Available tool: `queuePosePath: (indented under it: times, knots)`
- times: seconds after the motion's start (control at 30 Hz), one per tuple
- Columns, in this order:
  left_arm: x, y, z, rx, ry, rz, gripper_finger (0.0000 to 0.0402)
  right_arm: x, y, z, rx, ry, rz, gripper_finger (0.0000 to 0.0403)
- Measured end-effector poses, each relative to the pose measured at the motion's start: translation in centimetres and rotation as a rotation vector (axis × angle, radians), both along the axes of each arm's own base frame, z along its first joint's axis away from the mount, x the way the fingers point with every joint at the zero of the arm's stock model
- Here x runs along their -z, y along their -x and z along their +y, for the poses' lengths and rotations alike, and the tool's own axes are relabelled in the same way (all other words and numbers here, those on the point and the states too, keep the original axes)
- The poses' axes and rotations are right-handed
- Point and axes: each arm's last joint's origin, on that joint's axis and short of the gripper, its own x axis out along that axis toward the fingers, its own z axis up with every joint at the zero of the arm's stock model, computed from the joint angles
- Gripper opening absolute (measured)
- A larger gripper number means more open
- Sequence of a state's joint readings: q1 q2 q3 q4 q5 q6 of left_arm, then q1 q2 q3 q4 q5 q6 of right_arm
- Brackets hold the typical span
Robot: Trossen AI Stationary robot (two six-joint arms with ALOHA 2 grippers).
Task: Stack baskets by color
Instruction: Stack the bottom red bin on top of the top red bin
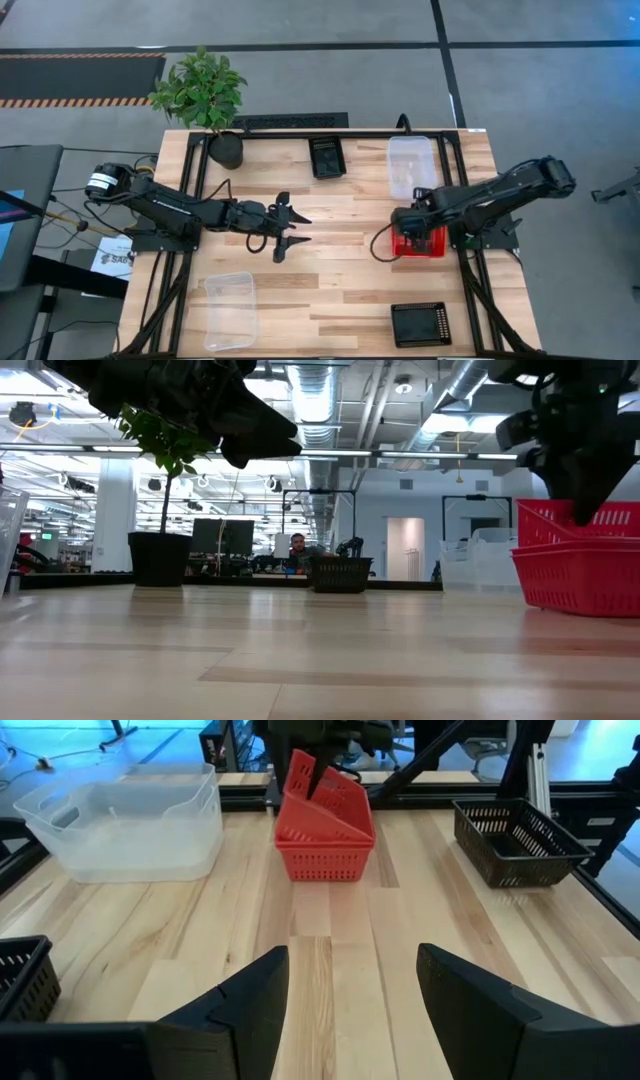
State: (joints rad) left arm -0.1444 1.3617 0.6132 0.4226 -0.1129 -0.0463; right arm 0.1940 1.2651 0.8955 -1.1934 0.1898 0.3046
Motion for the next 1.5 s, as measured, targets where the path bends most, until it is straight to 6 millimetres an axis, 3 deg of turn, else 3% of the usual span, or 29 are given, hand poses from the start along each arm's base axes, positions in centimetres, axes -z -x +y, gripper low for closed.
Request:
queuePosePath:
  times: [0.23, 0.57, 0.93, 1.23, 1.5]
  knots:
    - [-0.1, 0.0, 0.0, 0.004, -0.009, -0.010, 0.0209, 0.2, -0.2, 0.0, -0.041, -0.001, 0.013, 0.0021]
    - [-0.1, 0.0, -0.3, 0.004, 0.027, -0.013, 0.0209, 0.1, -0.4, 0.1, -0.104, -0.078, -0.004, 0.0009]
    - [-0.2, 0.0, -0.4, 0.005, 0.030, -0.019, 0.0209, 0.0, -1.1, 0.0, -0.142, -0.149, -0.057, 0.0011]
    - [-0.1, 0.0, -0.4, 0.008, 0.019, -0.016, 0.0209, 0.0, -1.1, 0.0, -0.131, -0.170, -0.057, 0.0107]
    - [-0.1, 0.0, -0.4, 0.009, 0.016, -0.013, 0.0209, 0.0, -1.0, 0.0, -0.164, -0.172, -0.047, 0.0158]
